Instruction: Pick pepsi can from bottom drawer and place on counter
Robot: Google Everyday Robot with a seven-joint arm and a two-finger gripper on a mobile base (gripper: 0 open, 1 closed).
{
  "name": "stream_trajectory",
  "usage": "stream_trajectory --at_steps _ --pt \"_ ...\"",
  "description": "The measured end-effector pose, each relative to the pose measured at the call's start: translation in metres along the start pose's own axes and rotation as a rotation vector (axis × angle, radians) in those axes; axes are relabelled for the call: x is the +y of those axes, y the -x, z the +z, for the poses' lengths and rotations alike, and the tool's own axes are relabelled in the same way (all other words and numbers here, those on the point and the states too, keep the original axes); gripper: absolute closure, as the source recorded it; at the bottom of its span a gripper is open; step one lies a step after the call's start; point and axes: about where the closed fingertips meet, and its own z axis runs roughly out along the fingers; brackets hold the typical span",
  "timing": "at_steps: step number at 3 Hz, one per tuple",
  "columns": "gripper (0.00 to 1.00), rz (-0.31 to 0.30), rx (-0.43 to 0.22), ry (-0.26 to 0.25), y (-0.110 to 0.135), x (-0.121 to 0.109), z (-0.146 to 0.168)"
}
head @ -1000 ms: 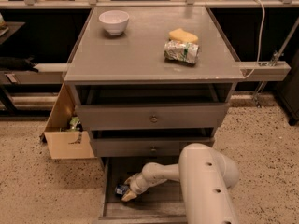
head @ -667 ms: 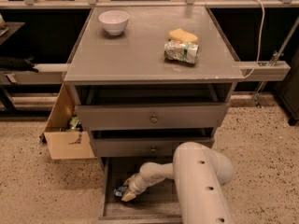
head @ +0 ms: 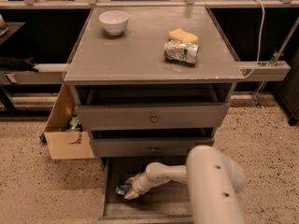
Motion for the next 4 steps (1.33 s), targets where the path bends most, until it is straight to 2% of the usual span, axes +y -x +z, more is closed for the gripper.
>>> stream_trajectory --at_steps 1,2,3,4 --pt "1.00 -0.086 -0.163 -0.029 0.037 0.011 -0.045" --pt "1.00 -0.169 -0.303 -0.076 0.056 0.016 -0.098" --pt "1.00 -0.242 -0.388 -0.111 0.063 0.021 -0.136" --pt "1.00 -0.243 -0.387 -0.111 0.063 0.021 -0.136"
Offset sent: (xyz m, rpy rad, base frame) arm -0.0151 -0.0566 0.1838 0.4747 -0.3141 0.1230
